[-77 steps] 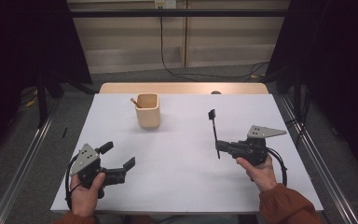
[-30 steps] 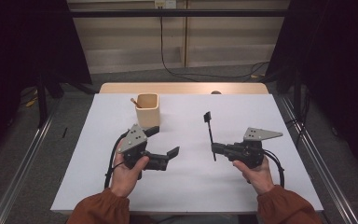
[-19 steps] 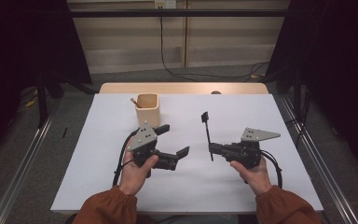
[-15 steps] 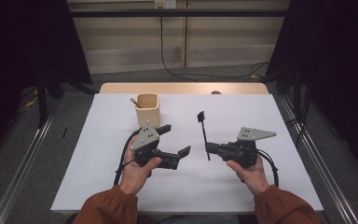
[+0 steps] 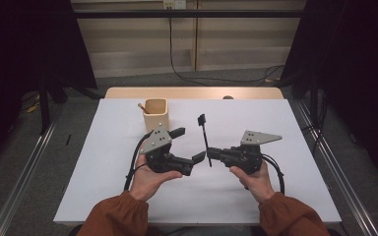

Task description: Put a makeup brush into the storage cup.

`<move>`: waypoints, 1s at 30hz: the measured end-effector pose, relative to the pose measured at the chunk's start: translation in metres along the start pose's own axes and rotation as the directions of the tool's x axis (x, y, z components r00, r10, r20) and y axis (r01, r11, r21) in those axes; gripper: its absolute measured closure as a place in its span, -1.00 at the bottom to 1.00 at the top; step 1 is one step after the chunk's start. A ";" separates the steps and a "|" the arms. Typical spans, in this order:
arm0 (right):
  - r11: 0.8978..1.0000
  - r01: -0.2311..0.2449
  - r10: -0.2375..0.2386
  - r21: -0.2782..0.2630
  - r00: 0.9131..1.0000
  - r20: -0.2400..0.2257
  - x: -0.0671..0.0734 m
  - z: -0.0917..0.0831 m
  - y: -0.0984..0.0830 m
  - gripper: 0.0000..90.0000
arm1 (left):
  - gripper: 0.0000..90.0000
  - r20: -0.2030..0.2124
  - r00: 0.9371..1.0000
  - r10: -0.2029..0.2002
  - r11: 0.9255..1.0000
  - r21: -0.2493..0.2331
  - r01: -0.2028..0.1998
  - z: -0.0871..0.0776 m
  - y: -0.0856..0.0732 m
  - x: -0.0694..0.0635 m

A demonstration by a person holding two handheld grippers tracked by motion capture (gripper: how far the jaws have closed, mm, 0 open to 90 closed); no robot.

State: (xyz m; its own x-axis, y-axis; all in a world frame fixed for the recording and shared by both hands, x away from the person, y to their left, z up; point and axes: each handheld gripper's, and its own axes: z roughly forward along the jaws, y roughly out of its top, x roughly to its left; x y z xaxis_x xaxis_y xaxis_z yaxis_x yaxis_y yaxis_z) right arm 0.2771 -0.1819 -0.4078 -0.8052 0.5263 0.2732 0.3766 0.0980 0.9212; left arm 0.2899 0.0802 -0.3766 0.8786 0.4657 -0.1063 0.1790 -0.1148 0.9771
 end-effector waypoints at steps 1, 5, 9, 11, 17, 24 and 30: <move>1.000 0.003 -0.003 0.000 1.000 0.000 0.000 0.000 0.000 0.92 | -0.94 0.001 1.000 -0.001 1.000 0.001 0.001 0.002 0.000 0.000; 1.000 -0.001 0.001 0.008 1.000 -0.007 0.001 0.003 -0.003 0.92 | -0.85 -0.010 1.000 0.000 1.000 0.018 0.000 0.005 -0.002 0.000; 1.000 0.005 -0.005 0.023 1.000 -0.016 0.004 0.007 -0.006 0.92 | -0.62 -0.021 1.000 0.020 1.000 0.015 -0.020 0.005 -0.002 0.000; 1.000 0.006 -0.006 0.024 1.000 -0.018 0.005 0.009 -0.007 0.92 | -0.54 -0.027 0.999 0.026 1.000 0.014 -0.026 0.005 -0.001 -0.001; 1.000 0.001 -0.001 0.001 1.000 0.000 0.004 0.008 -0.005 0.92 | -0.14 -0.031 0.999 -0.011 1.000 0.009 0.011 0.006 0.000 0.000; 1.000 0.002 -0.002 0.020 1.000 -0.011 0.005 0.009 -0.007 0.92 | 0.30 -0.028 0.999 -0.034 0.999 0.000 0.034 0.008 0.001 0.001; 1.000 0.004 -0.003 0.025 1.000 -0.015 0.005 0.009 -0.008 0.92 | 0.50 -0.024 0.999 -0.047 0.999 0.007 0.047 0.011 0.000 -0.001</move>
State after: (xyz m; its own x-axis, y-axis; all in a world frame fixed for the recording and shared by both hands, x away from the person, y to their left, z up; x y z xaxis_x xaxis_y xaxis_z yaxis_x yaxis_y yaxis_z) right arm 0.2741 -0.1725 -0.4163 -0.8132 0.5134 0.2741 0.3850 0.1214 0.9149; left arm 0.2941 0.0701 -0.3784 0.8582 0.4918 -0.1472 0.2232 -0.0992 0.9697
